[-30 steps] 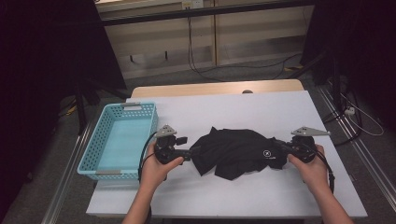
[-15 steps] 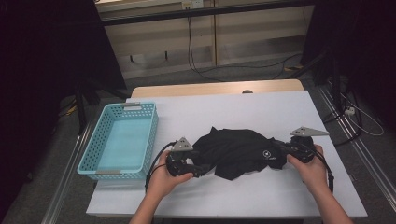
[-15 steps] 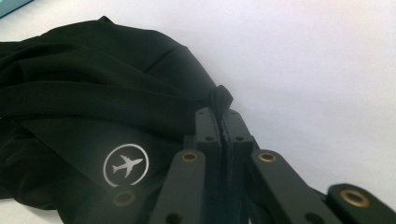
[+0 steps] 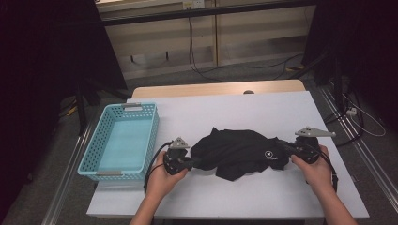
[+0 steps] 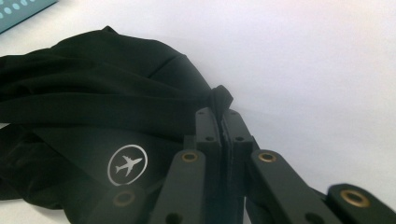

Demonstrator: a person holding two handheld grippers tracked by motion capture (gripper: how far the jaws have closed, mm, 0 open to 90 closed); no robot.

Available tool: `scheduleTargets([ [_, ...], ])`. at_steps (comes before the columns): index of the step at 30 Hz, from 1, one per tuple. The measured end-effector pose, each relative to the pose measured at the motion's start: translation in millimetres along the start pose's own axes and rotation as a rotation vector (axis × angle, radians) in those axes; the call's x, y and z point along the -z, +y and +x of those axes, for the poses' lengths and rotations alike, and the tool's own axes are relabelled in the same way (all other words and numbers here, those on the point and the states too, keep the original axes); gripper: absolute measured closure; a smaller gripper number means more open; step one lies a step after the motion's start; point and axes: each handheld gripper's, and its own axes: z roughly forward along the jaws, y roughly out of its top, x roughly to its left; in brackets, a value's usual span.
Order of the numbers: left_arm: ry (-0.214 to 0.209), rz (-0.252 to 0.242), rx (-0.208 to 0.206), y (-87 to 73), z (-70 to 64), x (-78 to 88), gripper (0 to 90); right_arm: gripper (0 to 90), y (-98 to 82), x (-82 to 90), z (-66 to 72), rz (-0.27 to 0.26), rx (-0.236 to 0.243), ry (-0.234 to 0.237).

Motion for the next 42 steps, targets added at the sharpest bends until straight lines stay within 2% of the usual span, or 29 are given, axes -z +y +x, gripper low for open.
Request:
scheduleTargets([
  [7,0.025,-0.104,0.088,10.6,18.9,17.3,88.0,87.2,0.5,7.5,-1.3,-0.022,-0.004,0.024],
  [13,0.015,-0.133,0.123,19.2,33.0,16.9,88.0,87.2,0.3,11.7,-3.9,-0.028,-0.01,0.055],
  [19,0.022,-0.133,0.153,26.7,45.4,5.0,88.0,87.2,-1.5,10.3,-7.2,-0.02,-0.014,0.054],
  [23,0.028,-0.111,0.178,33.2,54.1,-5.9,88.0,87.2,-2.8,7.6,-8.5,-0.008,-0.013,0.039],
  [31,0.034,-0.091,0.206,44.1,62.8,-24.9,87.5,87.1,-6.5,3.2,-10.6,0.017,-0.01,0.005],
  [33,0.048,-0.104,0.204,44.1,63.2,-28.0,85.8,87.0,-8.1,2.7,-10.9,0.022,-0.009,-0.002],
  [34,0.062,-0.112,0.213,44.0,63.3,-28.9,82.0,87.0,-9.2,2.0,-10.7,0.025,-0.009,-0.004],
  [35,0.072,-0.123,0.224,43.7,64.2,-29.4,74.5,86.9,-10.2,1.4,-10.9,0.034,-0.003,-0.009],
  [37,0.099,-0.15,0.222,43.2,65.7,-27.3,55.1,87.0,-11.5,0.9,-11.9,0.043,-0.005,-0.024],
  [40,0.074,-0.186,0.243,41.8,64.7,-21.9,36.3,86.9,-12.3,1.7,-14.9,0.043,-0.016,-0.033],
  [42,0.065,-0.199,0.225,40.2,61.0,-18.4,30.0,86.9,-12.6,1.8,-15.3,0.044,-0.017,-0.038],
])
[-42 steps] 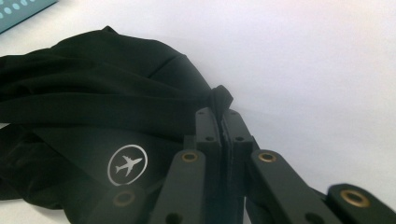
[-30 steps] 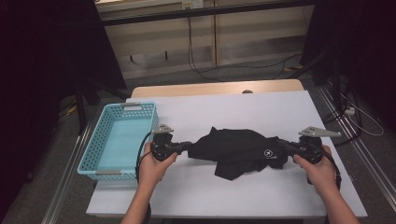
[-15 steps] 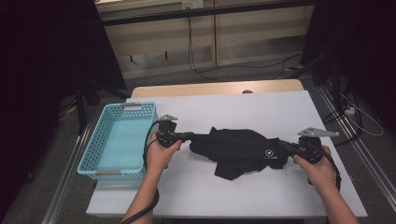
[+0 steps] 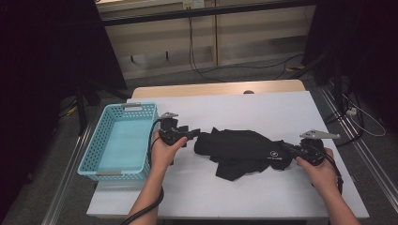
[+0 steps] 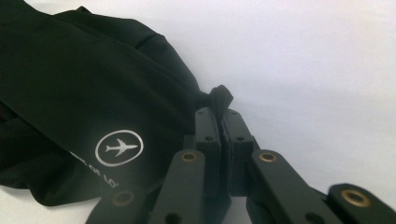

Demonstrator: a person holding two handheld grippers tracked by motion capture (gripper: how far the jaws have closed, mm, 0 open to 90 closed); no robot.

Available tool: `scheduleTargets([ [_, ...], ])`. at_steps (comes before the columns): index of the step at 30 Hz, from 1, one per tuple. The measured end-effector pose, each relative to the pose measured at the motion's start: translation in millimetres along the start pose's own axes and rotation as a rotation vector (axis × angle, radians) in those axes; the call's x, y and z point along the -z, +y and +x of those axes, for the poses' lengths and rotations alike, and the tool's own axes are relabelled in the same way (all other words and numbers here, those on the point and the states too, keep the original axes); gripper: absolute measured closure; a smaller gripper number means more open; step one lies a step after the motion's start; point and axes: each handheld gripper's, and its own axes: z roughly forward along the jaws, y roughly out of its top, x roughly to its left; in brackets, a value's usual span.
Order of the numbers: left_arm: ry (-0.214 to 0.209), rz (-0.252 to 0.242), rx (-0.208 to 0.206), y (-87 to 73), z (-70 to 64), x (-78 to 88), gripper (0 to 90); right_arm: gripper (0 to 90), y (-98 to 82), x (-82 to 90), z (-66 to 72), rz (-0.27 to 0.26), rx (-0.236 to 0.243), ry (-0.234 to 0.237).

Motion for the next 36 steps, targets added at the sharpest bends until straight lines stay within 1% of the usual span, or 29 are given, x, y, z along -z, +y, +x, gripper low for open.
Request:
scheduleTargets([
  [1,-0.007,-0.008,-0.007,-1.5,-2.5,1.5,28.5,86.9,-0.1,-0.1,0.0,0.0,0.002,-0.001],
  [3,-0.027,-0.002,-0.022,-4.6,-6.5,3.1,26.3,87.0,0.1,-0.2,0.8,0.001,0.005,-0.003],
  [5,-0.035,0.012,-0.039,-8.9,-9.3,2.3,25.5,86.9,0.2,-0.7,1.9,0.0,0.008,-0.004],
  [10,-0.063,0.057,-0.038,-21.8,-12.4,-8.5,26.5,86.9,0.4,0.9,3.2,-0.003,0.008,-0.003],
  [11,-0.067,0.068,-0.039,-23.7,-13.0,-11.8,27.3,86.9,0.4,1.0,3.1,-0.005,0.011,-0.001],
  [12,-0.057,0.08,-0.051,-24.6,-13.1,-14.0,27.7,86.9,0.3,1.1,3.2,-0.005,0.01,-0.001],
  [13,-0.053,0.081,-0.053,-24.9,-13.5,-15.4,28.1,86.9,0.3,1.1,3.2,-0.006,0.011,0.001],
  [15,-0.068,0.07,-0.047,-24.9,-13.5,-17.6,33.3,86.9,0.5,1.4,3.3,-0.008,0.014,0.002],
  [16,-0.067,0.065,-0.055,-25.0,-13.8,-18.7,35.0,86.9,0.6,1.6,3.6,-0.01,0.016,0.002],
  [17,-0.068,0.073,-0.056,-25.1,-13.8,-19.4,37.7,86.9,0.7,1.8,3.8,-0.01,0.016,0.004],
  [18,-0.081,0.082,-0.053,-25.5,-14.1,-20.4,46.2,86.9,0.8,2.0,3.9,-0.012,0.018,0.006],
  [19,-0.077,0.084,-0.059,-25.8,-14.6,-21.1,51.4,86.9,0.8,2.3,4.1,-0.014,0.018,0.006],
  [20,-0.072,0.093,-0.067,-25.8,-15.5,-20.8,54.0,86.9,0.9,2.7,4.2,-0.015,0.018,0.006],
  [21,-0.086,0.105,-0.068,-25.5,-16.2,-20.5,62.7,86.9,1.0,3.1,4.2,-0.017,0.018,0.006],
  [22,-0.088,0.105,-0.067,-25.2,-17.2,-19.9,67.7,87.0,1.1,3.6,4.3,-0.019,0.017,0.007],
  [23,-0.086,0.106,-0.075,-25.1,-18.6,-19.1,69.8,86.9,1.1,4.1,4.4,-0.021,0.018,0.007],
  [24,-0.096,0.127,-0.082,-24.5,-19.5,-18.3,75.3,86.9,1.3,4.6,4.5,-0.024,0.018,0.008],
  [25,-0.096,0.127,-0.09,-24.4,-20.7,-18.2,78.4,87.0,1.5,5.0,4.7,-0.028,0.016,0.009],
  [27,-0.095,0.144,-0.109,-23.7,-22.3,-17.2,81.3,87.0,2.3,5.9,5.0,-0.035,0.017,0.013],
  [28,-0.091,0.144,-0.115,-22.8,-22.3,-15.7,81.8,87.0,2.8,6.5,5.4,-0.039,0.014,0.017],
  [31,-0.093,0.116,-0.099,-18.9,-20.4,-9.0,82.6,87.0,4.9,9.5,5.8,-0.058,0.012,0.02],
  [33,-0.101,0.097,-0.085,-15.1,-18.6,-2.7,82.9,87.0,6.4,11.6,6.2,-0.076,-0.003,0.035],
  [34,-0.105,0.089,-0.079,-13.2,-18.2,0.2,82.9,87.0,7.4,12.6,6.8,-0.082,0.001,0.038],
  [36,-0.099,0.081,-0.083,-8.8,-18.4,5.7,83.0,87.0,10.1,13.5,9.2,-0.091,0.006,0.047],
])
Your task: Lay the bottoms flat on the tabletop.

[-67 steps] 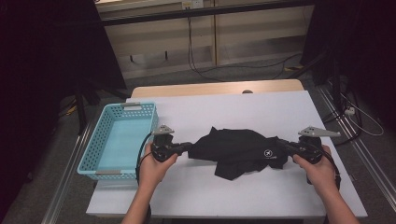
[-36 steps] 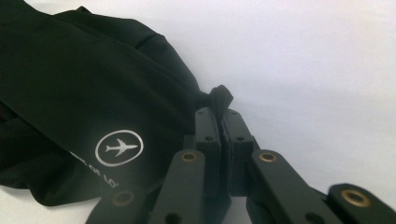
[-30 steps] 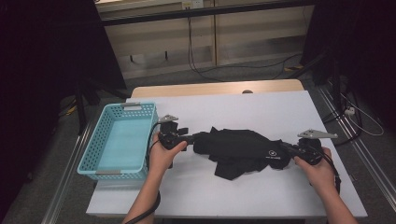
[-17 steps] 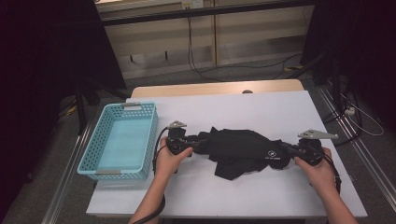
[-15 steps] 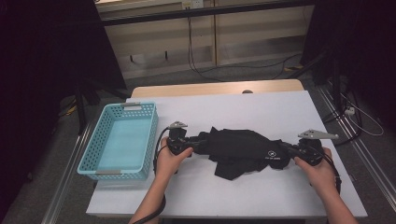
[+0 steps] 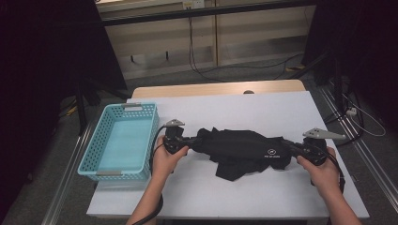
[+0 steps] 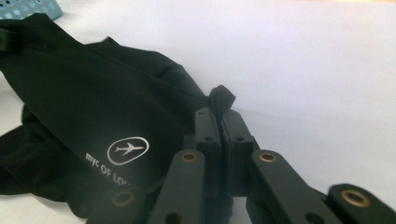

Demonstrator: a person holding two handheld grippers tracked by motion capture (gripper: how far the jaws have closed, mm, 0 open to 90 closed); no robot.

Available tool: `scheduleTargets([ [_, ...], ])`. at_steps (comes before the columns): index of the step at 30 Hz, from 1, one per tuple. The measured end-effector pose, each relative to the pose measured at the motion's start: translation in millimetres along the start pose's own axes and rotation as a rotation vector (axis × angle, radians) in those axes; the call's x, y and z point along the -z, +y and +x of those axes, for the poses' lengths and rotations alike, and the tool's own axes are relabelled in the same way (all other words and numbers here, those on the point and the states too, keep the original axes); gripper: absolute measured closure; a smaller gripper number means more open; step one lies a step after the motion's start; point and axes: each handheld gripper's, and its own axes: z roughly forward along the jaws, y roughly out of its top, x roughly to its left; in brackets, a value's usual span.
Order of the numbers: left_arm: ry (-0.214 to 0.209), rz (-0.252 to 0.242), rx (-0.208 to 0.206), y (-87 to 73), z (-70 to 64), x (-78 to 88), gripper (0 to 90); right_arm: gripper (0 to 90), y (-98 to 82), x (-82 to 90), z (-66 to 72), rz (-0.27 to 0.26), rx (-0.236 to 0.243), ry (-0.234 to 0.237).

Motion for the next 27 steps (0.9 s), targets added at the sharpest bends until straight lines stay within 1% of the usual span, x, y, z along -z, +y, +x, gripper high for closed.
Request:
scheduleTargets([
  [1,-0.001,-0.002,-0.002,2.1,-0.2,3.1,83.0,87.0,1.8,0.3,1.4,-0.008,0.005,0.002],
  [3,-0.003,-0.021,-0.001,5.6,-1.6,9.3,83.0,87.0,5.7,1.0,3.9,-0.023,0.02,0.001],
  [6,-0.001,-0.024,-0.001,10.0,-0.7,16.6,83.0,87.1,12.5,2.9,7.0,-0.042,0.03,0.009],
  [11,0.019,-0.031,-0.005,17.7,4.0,22.6,83.1,87.1,23.6,7.2,11.8,-0.079,0.044,0.026],
  [13,0.017,-0.031,-0.013,22.3,3.7,23.7,83.1,87.1,28.3,7.4,12.7,-0.088,0.056,0.022],
  [15,0.017,-0.034,-0.018,27.2,2.9,24.5,83.1,87.1,33.9,6.5,12.3,-0.097,0.066,0.015],
  [16,0.018,-0.033,-0.025,29.7,2.9,25.6,83.1,87.1,36.9,6.2,11.5,-0.096,0.064,0.011],
  [18,0.017,-0.041,-0.024,34.4,2.7,27.7,83.1,87.1,43.4,5.5,8.7,-0.103,0.069,0.002],
  [21,0.027,-0.051,-0.033,41.0,2.4,31.7,83.1,87.1,52.7,5.2,6.1,-0.122,0.065,0.0],
  [24,0.037,-0.066,-0.039,47.1,2.6,37.3,83.1,87.1,60.9,4.3,7.3,-0.142,0.085,-0.003],
  [26,0.044,-0.073,-0.037,50.0,3.5,40.8,83.1,87.1,65.2,3.2,8.6,-0.154,0.079,0.006],
  [27,0.047,-0.074,-0.037,51.0,4.4,42.4,83.1,87.1,67.1,1.8,9.2,-0.15,0.087,0.007],
])
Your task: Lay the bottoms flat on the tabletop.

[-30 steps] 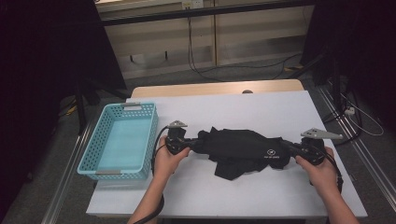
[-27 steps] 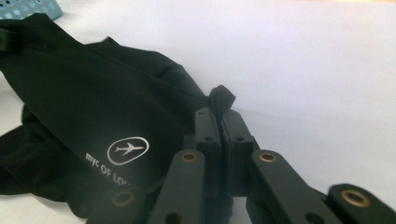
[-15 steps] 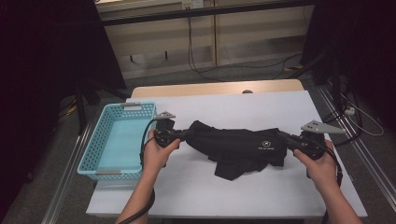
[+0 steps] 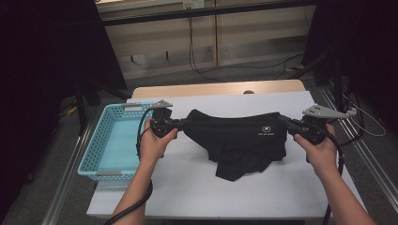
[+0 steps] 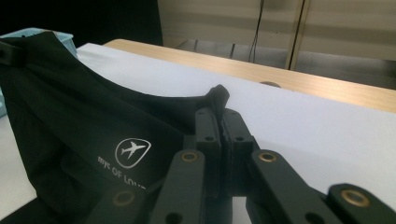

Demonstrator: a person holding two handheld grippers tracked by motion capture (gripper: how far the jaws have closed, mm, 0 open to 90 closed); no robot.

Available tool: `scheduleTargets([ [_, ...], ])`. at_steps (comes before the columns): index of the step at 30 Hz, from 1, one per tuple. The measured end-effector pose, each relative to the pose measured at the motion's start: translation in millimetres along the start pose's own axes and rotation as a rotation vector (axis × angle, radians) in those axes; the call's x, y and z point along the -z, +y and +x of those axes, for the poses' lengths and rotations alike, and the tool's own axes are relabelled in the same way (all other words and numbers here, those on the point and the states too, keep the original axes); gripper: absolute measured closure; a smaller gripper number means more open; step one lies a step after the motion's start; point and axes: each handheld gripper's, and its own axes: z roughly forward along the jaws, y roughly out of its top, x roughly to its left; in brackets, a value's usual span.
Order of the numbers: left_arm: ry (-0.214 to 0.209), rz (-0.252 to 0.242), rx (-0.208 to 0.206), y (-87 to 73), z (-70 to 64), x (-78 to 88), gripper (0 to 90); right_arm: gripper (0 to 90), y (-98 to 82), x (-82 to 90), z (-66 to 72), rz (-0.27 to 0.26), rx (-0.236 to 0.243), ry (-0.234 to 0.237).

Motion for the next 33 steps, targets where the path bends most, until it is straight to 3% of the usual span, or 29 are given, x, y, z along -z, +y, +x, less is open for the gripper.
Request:
scheduleTargets([
  [7,0.015,0.004,0.003,1.5,6.1,5.6,83.1,87.1,6.5,-11.1,3.1,0.002,0.007,0.016],
  [15,0.01,0.023,0.012,-4.1,8.7,-0.7,83.0,87.2,4.0,-21.4,2.3,0.028,0.018,0.025],
  [20,0.013,0.016,0.024,1.7,14.7,-1.8,83.0,87.2,5.0,-27.5,-2.3,0.025,0.007,0.027],
  [25,0.007,0.031,0.033,9.1,22.6,-13.0,83.1,87.2,9.2,-37.8,-7.8,0.04,0.003,0.025],
  [30,0.014,0.023,0.071,32.3,41.4,-28.7,83.2,87.2,23.6,-61.5,-22.2,0.077,-0.002,0.019],
  [33,0.06,-0.029,0.084,67.0,54.2,-33.4,83.7,87.4,50.9,-89.1,-33.7,0.102,0.009,-0.034],
])
